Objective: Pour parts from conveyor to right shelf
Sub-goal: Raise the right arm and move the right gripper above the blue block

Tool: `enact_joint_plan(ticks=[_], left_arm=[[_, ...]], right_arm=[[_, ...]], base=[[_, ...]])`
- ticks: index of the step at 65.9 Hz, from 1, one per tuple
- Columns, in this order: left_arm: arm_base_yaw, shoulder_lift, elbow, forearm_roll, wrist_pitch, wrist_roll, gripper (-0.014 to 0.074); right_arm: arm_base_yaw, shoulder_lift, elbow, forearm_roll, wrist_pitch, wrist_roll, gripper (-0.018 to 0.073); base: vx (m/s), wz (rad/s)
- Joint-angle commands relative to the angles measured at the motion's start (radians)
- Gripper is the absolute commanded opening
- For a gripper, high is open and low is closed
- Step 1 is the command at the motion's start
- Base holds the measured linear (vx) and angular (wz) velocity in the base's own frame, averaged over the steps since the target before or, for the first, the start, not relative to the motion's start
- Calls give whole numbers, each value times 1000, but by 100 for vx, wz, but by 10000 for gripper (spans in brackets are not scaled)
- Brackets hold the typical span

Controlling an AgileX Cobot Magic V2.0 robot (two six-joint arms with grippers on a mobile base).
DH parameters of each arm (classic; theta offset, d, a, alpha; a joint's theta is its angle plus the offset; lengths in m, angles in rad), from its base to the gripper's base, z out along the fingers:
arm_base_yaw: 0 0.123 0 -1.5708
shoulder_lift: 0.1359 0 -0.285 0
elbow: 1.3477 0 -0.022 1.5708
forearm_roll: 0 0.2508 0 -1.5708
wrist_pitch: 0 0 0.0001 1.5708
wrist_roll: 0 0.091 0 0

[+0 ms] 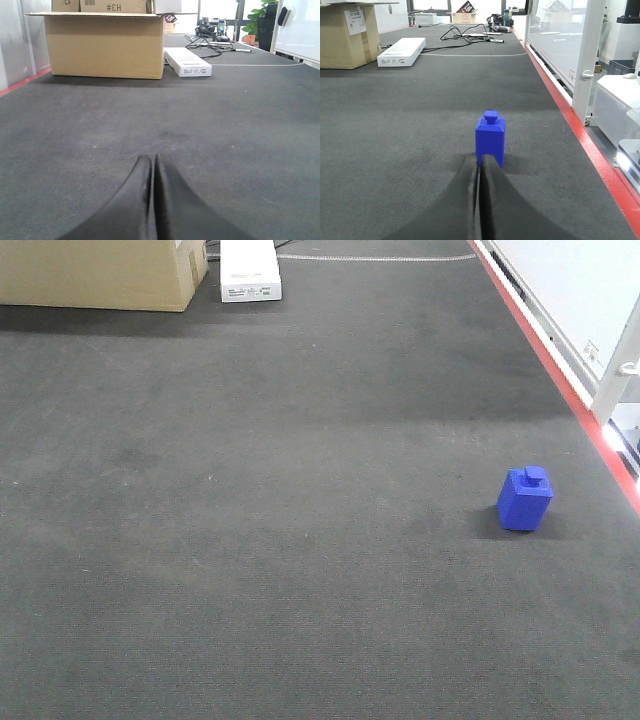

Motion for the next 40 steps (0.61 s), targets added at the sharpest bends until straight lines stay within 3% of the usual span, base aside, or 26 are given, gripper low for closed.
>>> enact_joint_plan(ticks=[1,40], left_arm=[[-5,-11,-20,-7,-79,-8,-6],[-5,-11,-20,-7,-79,-8,-6]], right_arm=[[1,-12,7,-4,-79,-5,-5],[1,-12,7,-4,-79,-5,-5]], base=[[0,0],[0,0]])
